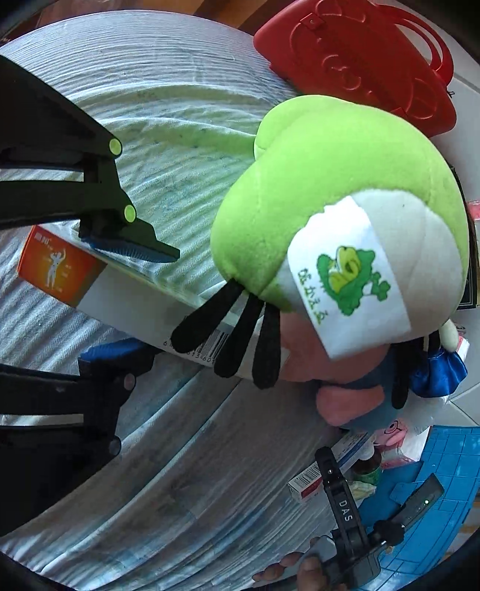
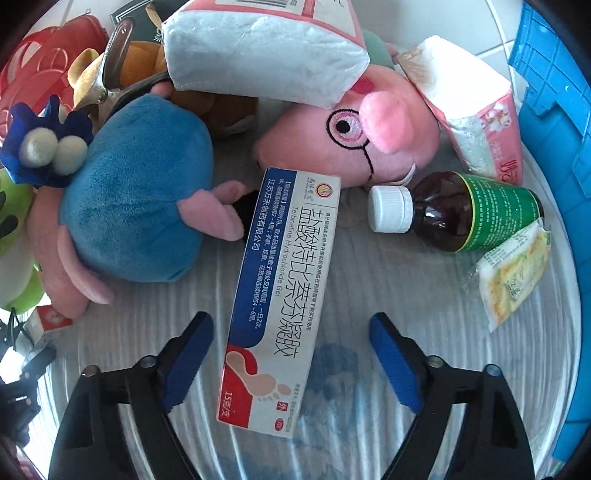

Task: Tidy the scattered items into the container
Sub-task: 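Grasp the white-orange box with the left tool while the right tool grasps the blue-white ointment box, then lift both held boxes and carry them over the blue crate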

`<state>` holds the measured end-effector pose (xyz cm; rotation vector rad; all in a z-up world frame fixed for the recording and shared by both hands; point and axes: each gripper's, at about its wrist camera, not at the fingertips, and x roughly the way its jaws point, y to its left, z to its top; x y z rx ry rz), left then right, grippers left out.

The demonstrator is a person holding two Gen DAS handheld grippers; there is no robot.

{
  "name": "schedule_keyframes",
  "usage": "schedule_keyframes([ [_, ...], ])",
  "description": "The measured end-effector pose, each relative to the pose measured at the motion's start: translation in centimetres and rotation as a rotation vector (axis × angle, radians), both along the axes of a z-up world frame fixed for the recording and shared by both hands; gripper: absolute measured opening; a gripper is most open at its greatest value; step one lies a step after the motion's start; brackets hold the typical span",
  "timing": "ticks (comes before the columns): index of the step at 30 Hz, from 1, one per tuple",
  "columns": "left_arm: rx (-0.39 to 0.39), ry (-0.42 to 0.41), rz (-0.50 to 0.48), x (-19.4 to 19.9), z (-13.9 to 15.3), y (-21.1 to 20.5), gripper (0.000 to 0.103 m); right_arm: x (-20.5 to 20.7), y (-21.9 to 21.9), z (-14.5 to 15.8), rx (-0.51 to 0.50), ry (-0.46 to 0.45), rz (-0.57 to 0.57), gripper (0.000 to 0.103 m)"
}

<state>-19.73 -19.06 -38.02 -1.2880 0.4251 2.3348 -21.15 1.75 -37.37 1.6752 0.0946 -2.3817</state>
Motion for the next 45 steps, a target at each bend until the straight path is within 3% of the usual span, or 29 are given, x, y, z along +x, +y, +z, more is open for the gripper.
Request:
schedule_keyframes([
  [1, 0.004, -0.005, 0.005, 0.3, 0.0, 0.0, 0.026, 0.1, -0.1, 0.0, 0.011, 0.009, 0.003, 0.07],
  [3, 0.009, -0.014, 0.019, 0.8, 0.0, 0.0, 0.023, 0.4, -0.1, 0.3, 0.005, 0.018, 0.01, 0.047],
  [4, 0.01, -0.02, 0.032, 1.1, 0.0, -0.1, 0.023, 0.5, 0.0, 0.4, -0.003, 0.015, 0.014, 0.042],
  [14, 0.05, -0.084, 0.169, 4.5, 0.0, -0.9, 0.023, 4.7, 0.3, 1.1, -0.032, -0.051, 0.079, 0.039],
  [28, 0.041, -0.121, 0.295, 7.9, 1.6, -1.2, 0.023, 9.3, 1.4, 3.3, -0.034, -0.067, 0.184, 0.039],
  [37, 0.041, -0.096, 0.349, 10.1, 4.5, -0.5, 0.023, 11.6, 3.4, 6.3, -0.065, -0.054, 0.243, 0.039],
  [39, 0.046, -0.085, 0.362, 10.4, 5.4, -0.2, 0.023, 13.8, 3.4, 7.3, -0.074, -0.048, 0.255, 0.039],
  [45, 0.062, -0.045, 0.385, 10.9, 8.5, 0.8, 0.023, 11.4, 2.3, 9.1, -0.112, -0.02, 0.284, 0.039],
])
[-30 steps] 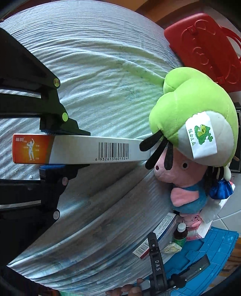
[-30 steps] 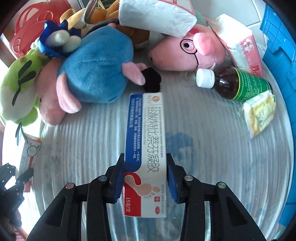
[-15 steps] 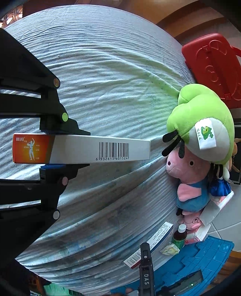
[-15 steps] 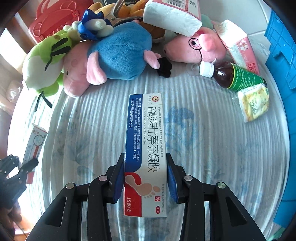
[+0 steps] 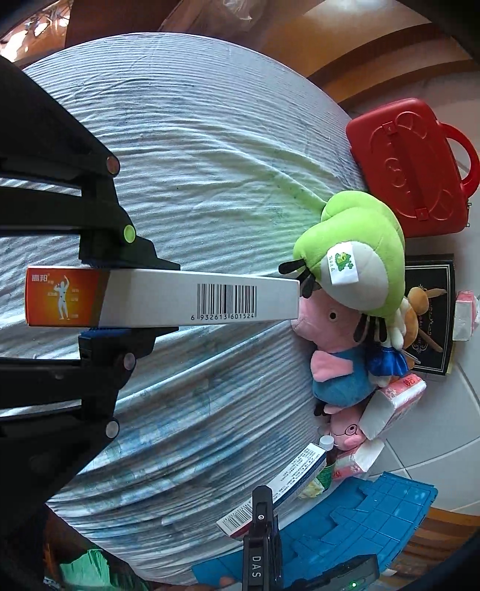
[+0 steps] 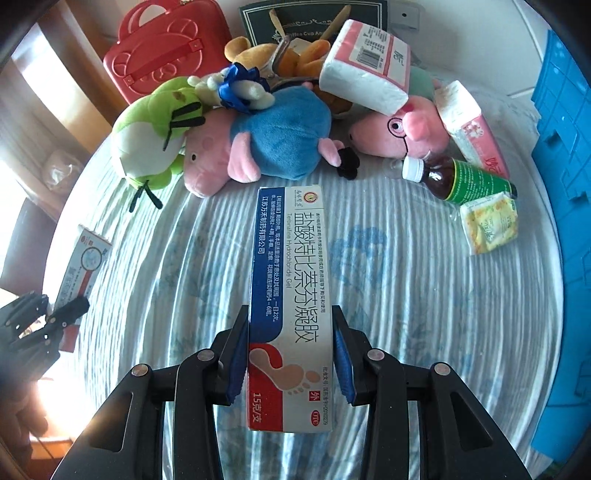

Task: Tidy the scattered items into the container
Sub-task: 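Lift both held boxes and carry them over the blue crate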

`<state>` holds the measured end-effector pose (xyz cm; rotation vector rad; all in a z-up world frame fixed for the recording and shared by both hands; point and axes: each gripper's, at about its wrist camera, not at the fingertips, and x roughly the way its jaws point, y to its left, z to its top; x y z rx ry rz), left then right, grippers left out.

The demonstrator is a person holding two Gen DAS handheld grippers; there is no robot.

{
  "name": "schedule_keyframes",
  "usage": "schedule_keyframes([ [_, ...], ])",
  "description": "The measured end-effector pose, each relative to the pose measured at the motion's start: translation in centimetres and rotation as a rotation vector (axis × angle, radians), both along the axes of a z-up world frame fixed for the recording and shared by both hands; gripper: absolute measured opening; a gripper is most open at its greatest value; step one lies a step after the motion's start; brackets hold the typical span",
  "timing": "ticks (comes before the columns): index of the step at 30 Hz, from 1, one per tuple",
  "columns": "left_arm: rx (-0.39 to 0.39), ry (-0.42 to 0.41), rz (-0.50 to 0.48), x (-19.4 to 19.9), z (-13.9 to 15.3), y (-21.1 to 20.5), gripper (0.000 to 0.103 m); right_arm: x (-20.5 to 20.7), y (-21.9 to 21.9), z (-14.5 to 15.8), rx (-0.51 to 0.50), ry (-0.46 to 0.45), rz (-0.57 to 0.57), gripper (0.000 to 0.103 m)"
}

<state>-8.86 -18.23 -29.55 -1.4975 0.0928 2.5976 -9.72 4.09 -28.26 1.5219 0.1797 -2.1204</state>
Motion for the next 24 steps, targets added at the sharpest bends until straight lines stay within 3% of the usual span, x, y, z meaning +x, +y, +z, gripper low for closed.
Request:
schedule_keyframes([
  [12, -0.017, 0.123, 0.031, -0.1, 8.5, 2.1, 0.023, 2.3, -0.2, 8.3, -0.133, 0.08, 0.093, 0.039],
  [24, -0.017, 0.215, 0.049, 0.0, 15.5, 4.4, 0.023, 2.3, 1.7, 14.3, -0.211, 0.161, 0.16, 0.039],
])
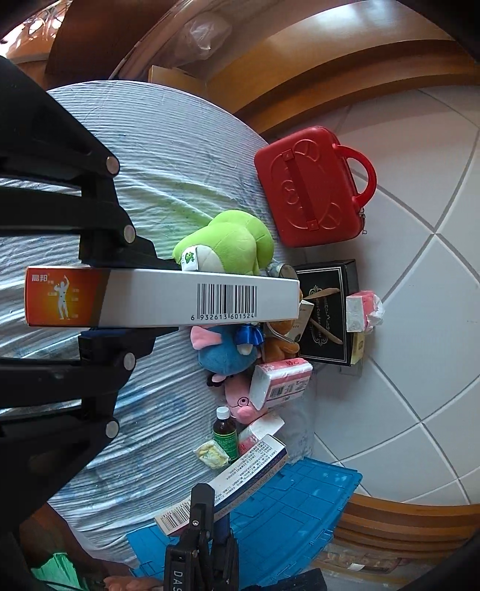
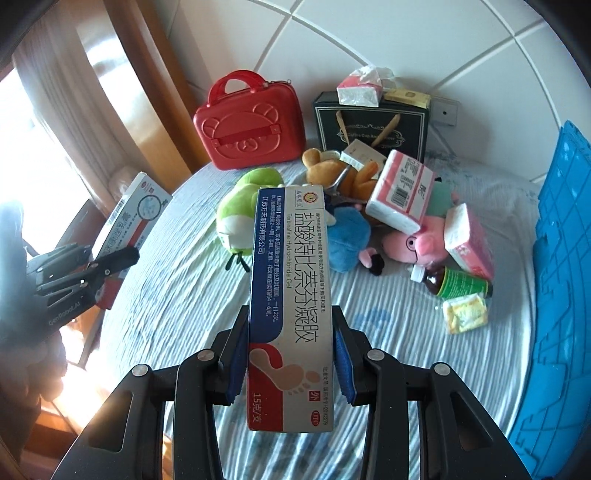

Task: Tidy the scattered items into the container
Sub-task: 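Lift both held boxes and carry them over the blue crate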

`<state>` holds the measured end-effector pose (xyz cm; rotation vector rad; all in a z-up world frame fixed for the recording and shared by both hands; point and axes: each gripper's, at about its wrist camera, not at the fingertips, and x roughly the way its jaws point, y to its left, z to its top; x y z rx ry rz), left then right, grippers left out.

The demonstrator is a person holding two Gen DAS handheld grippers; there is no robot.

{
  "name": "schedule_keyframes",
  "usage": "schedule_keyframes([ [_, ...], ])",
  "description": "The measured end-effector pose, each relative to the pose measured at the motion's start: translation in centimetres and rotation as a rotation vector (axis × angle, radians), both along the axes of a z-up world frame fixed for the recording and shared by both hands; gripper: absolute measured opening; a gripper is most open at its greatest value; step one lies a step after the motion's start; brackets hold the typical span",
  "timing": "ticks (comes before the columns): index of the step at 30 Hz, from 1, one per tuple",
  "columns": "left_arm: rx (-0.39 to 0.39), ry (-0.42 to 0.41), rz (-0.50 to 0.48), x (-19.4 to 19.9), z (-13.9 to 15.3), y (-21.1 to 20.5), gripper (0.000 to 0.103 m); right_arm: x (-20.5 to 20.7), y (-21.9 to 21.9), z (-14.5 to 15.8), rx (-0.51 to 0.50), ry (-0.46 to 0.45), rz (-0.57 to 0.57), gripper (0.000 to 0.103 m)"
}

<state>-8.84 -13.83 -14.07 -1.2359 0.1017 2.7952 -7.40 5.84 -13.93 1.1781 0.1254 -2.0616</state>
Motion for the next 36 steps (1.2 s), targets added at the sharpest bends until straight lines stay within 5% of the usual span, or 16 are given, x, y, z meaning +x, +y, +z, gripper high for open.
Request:
schedule_keyframes([
  [36, 0.012, 0.195, 0.012, 0.4, 14.4, 12.3, 0.023, -3.1, 13.7, 13.0, -0.262, 0.13, 0.015, 0.039],
])
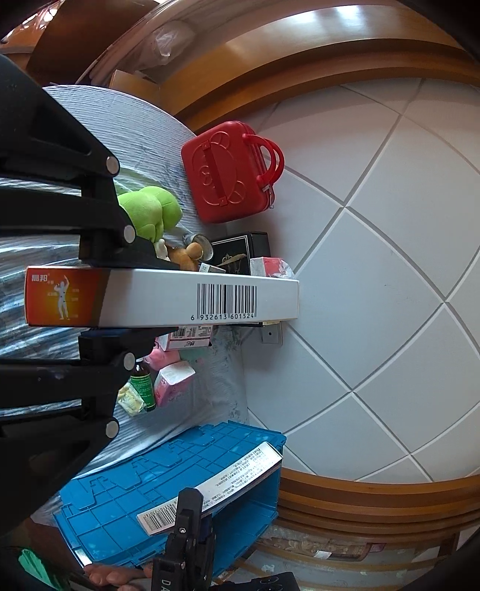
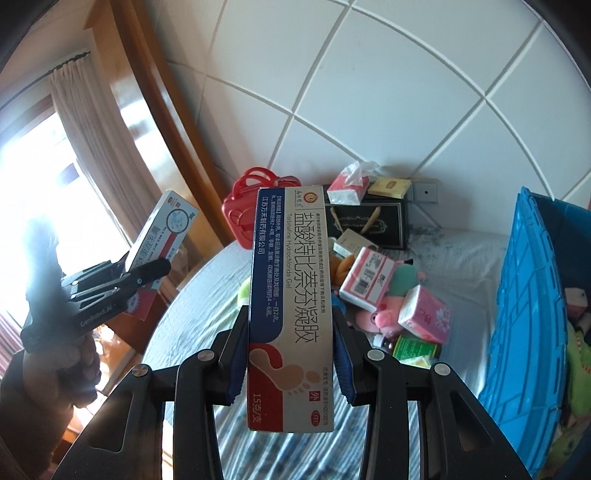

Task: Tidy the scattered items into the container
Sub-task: 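Lift both held boxes and carry them over the blue crate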

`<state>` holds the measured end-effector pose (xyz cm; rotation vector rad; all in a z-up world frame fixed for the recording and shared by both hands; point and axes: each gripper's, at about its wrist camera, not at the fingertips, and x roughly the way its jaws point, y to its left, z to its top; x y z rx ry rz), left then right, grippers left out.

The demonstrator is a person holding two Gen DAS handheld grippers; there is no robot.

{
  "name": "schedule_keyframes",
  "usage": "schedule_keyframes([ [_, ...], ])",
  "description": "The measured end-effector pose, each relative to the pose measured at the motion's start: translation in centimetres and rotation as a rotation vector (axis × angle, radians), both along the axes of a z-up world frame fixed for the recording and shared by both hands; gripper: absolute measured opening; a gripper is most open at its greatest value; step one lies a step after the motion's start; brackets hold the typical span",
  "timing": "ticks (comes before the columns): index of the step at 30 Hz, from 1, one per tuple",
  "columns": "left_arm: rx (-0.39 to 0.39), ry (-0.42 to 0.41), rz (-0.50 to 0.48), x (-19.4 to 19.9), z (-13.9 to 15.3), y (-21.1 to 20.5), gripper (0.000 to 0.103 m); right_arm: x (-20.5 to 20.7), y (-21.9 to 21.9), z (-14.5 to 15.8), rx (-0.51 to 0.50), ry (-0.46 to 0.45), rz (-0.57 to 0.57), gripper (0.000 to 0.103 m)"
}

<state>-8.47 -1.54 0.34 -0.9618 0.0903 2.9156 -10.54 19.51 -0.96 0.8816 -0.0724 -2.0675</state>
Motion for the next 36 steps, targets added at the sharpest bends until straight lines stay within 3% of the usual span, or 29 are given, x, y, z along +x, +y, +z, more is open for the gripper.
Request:
schedule_keyframes([
  [15, -0.033, 0.05, -0.051, -1.1, 3.6, 7.4, 0.023, -1.3, 6.7, 3.3, -0.087, 0.029, -0.031, 0.039],
  [36, -0.05, 0.084, -0.231, -3.8, 5.9, 20.1, 0.023, -3.3, 16.7, 5.6, -0.162, 0.073, -0.163, 0.039],
])
